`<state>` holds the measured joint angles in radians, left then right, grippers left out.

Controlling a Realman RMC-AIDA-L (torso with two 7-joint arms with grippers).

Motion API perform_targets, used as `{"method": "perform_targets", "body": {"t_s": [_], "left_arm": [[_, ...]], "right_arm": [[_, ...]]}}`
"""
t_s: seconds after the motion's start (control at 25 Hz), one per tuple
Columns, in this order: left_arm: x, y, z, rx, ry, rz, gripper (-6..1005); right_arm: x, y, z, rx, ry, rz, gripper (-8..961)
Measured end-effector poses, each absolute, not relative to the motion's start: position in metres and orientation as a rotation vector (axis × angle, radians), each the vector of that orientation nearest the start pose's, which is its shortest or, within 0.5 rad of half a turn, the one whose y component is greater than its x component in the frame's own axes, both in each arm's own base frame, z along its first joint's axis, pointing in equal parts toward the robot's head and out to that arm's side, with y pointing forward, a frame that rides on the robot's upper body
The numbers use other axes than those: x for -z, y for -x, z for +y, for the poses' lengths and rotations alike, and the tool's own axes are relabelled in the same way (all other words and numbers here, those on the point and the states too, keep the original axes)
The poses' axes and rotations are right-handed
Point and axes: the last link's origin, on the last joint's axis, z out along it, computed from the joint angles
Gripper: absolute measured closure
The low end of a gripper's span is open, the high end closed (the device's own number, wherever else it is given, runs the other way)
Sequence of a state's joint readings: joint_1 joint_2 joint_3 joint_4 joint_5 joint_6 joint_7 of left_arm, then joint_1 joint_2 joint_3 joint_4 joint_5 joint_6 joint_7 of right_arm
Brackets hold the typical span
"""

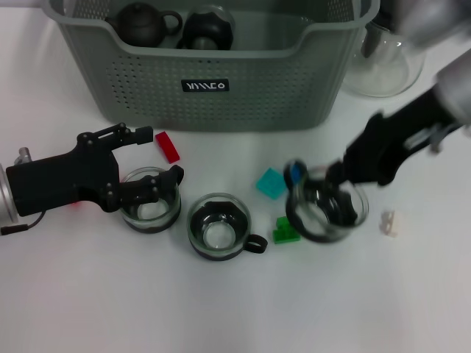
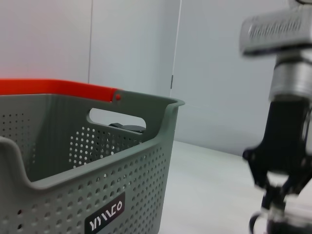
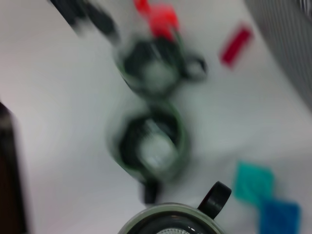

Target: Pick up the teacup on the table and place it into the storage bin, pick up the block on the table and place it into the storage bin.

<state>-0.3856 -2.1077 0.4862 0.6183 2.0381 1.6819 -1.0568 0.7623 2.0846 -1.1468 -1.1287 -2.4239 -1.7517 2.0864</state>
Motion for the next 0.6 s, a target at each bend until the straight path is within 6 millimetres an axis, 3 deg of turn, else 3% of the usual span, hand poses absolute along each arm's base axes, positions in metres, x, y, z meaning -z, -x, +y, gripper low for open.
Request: {"method": "perform_targets", "body": {"t_s": [0.16,0.36,0.48,0.6], "left_arm": [[-0.004,0.304,0.275,0.794,2.602,-0.46,158],[-0.004,0.303,0.275,0.795,2.602,-0.46,158],[-0.003,0.302,0.277,0.798,2.604,-0.456,158],[-0.002,0.301,0.277,0.8,2.605,-0.455,158]], "right_arm": [[-0.044,-0.144,0.353,-0.029,3.059,0.542,887],[-0.089,-0.122,0.355,-0.46,2.808,0.396,881],[-0.091,-0.107,0.372,-0.581,2.682,0.402,877],[-0.074,-0.092,0.403,-0.556,2.566,0.494,873]]}}
